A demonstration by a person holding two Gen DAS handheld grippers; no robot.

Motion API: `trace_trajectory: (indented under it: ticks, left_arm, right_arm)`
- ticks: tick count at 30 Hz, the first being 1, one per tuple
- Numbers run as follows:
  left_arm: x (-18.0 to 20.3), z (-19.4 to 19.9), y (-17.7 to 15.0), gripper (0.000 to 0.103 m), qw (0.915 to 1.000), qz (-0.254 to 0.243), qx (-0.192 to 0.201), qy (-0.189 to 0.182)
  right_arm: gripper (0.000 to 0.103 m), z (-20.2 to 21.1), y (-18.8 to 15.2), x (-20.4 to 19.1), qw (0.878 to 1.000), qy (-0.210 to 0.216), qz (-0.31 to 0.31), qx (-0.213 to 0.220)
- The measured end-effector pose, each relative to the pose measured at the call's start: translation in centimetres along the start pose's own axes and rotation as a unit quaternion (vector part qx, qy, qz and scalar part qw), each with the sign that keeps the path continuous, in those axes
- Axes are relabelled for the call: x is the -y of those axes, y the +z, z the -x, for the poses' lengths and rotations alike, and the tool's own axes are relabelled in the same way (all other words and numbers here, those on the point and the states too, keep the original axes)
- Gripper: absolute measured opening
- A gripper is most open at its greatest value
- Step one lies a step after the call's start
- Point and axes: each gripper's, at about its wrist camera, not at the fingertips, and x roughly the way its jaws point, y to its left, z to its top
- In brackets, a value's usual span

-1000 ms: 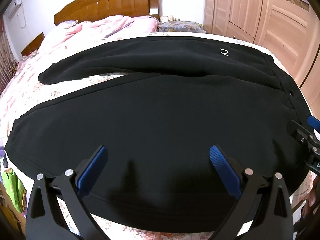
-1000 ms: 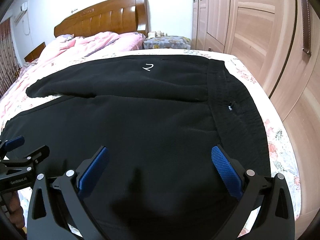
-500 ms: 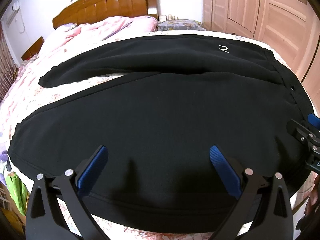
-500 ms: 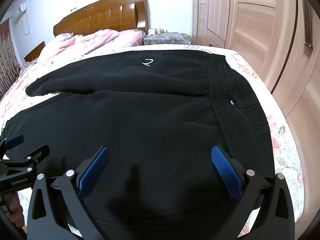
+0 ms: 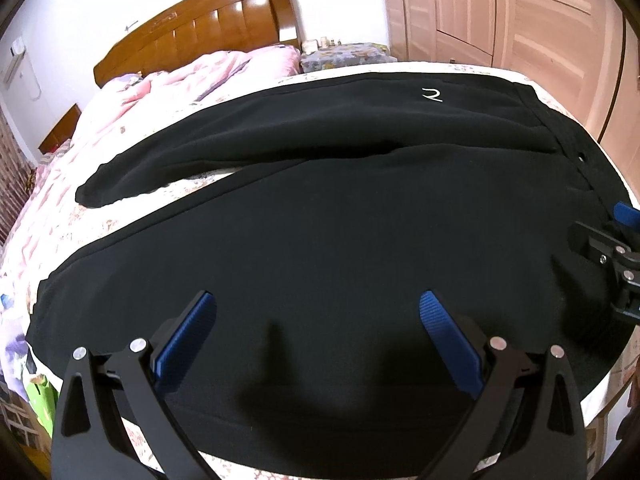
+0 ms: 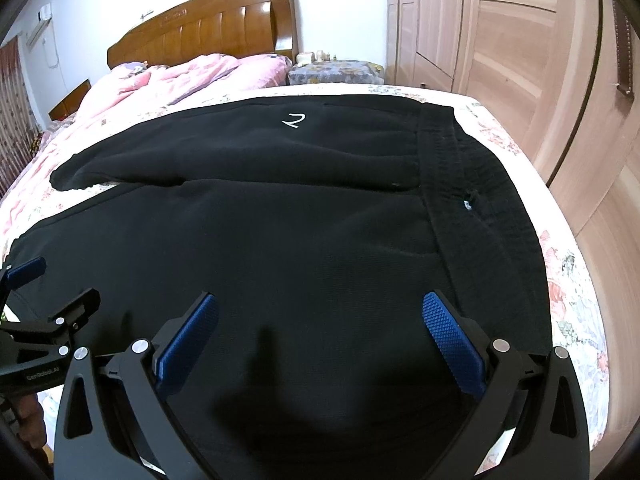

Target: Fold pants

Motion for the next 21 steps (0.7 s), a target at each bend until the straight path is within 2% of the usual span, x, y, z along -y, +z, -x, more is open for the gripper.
trace_trajectory:
  ticks: [7, 10, 12, 14, 16, 19, 21]
  left_arm:
    - [-0.3, -0.5, 0.8, 0.102, 0.9999, -0.01, 0.009, -0.006]
    - [-0.4, -0.9, 1.6, 0.102, 0.9994, -0.023, 0.013, -0.024]
    - [-0.9, -1.2, 2.7, 0.102, 0.9983, -0.031, 0.017, -0.047]
    - [-1.4, -1.4, 4.3, 0.102, 0.9969, -0.039, 0.028, -0.063]
    - [-2.5, -2.2, 6.9, 0.102, 0.9956, -0.047, 0.041, -0.071]
    - [-3.7, -4.6, 11.3, 0.102, 0.9945, -0.075, 0.056, -0.047]
    - [-4.6, -7.4, 14.4, 0.102, 0.9942, -0.083, 0.038, -0.055]
  right_arm:
    - [0.099, 0.0, 1.6, -1.1, 0.998, 0.012, 0.067, -0.004]
    - [0.099, 0.0, 3.8, -1.4, 0.993, 0.041, 0.111, -0.002]
    - [0.099, -0.4, 6.2, -1.3, 0.988, 0.059, 0.145, -0.001]
    - [0.099, -1.3, 8.9, -1.0, 0.984, 0.057, 0.171, 0.008]
    - [0.099, -3.6, 13.0, -0.2, 0.979, 0.069, 0.191, 0.011]
    - [0.099, -7.6, 17.8, 1.1, 0.975, 0.102, 0.199, 0.003]
    - [0.099, -11.2, 20.5, 1.4, 0.97, 0.107, 0.216, -0.018]
